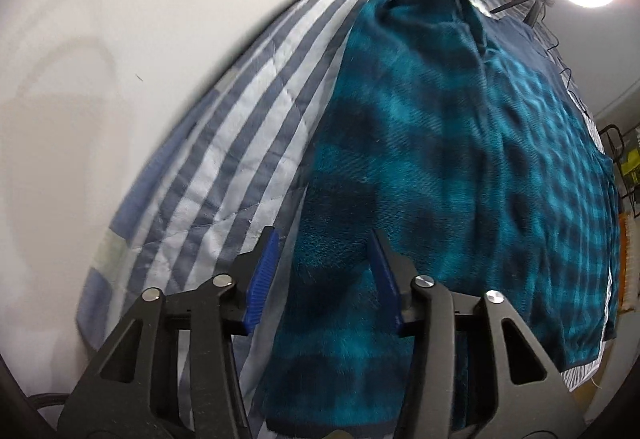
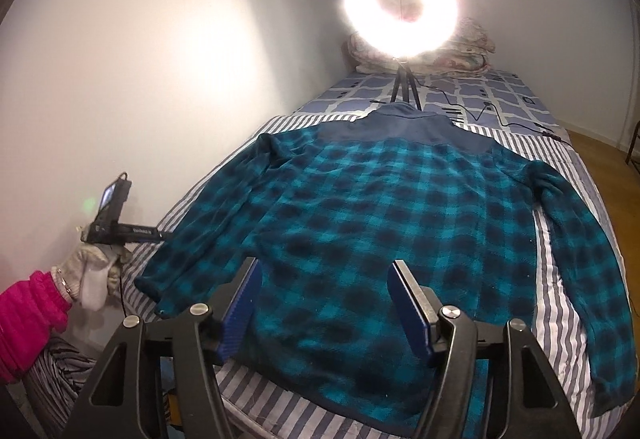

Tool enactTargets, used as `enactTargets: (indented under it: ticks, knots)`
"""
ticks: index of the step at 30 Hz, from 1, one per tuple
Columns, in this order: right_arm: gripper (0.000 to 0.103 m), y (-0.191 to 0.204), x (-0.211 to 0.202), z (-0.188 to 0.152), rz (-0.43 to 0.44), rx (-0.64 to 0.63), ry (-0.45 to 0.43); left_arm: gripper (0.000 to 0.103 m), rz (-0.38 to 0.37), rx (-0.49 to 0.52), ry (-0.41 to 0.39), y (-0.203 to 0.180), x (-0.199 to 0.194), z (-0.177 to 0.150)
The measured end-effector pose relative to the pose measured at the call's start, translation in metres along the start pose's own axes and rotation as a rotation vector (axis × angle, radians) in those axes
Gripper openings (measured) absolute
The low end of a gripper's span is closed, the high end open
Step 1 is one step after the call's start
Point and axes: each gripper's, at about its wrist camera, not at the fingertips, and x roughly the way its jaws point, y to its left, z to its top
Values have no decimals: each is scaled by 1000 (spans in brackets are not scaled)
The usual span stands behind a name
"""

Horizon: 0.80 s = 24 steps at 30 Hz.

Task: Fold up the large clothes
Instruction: 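Grasp the jacket's side edge with the left gripper and lift it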

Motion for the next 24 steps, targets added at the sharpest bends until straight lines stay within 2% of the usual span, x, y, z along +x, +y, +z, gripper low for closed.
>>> enactTargets:
  ticks: [3,4,5,9,12,13,17,19,21,24]
  knots:
    - [68,0,0,5,0,6,3,20,-19,-6,12,2,10,-1]
    - [68,1,1,5,1,3,4,7,-25,-7,5,1,10,-1]
    - [68,2,1,6,1,-2,6,3,-30,-10,-2,0,8,-1]
    - [68,11,5,8,-6,-33,21,1,-69,-21,-81,-8,-17,4]
    - [64,14,10,13,12,-44,40,1,-61,50,-182,-30,-51,8]
    - [60,15,12,16,19,-47,47,1,-60,78,-215,-38,-66,7]
    - [50,21,36,52,38,-95,61,0,-76,178,-294,-70,-107,15]
    - [47,24,53,74,74,-104,70,0,-56,250,-341,-83,-126,17]
    - [45,27,75,98,145,-86,85,0,-48,303,-389,-95,-143,17]
    - [45,33,131,136,272,-29,147,0,-68,338,-410,-101,-152,13]
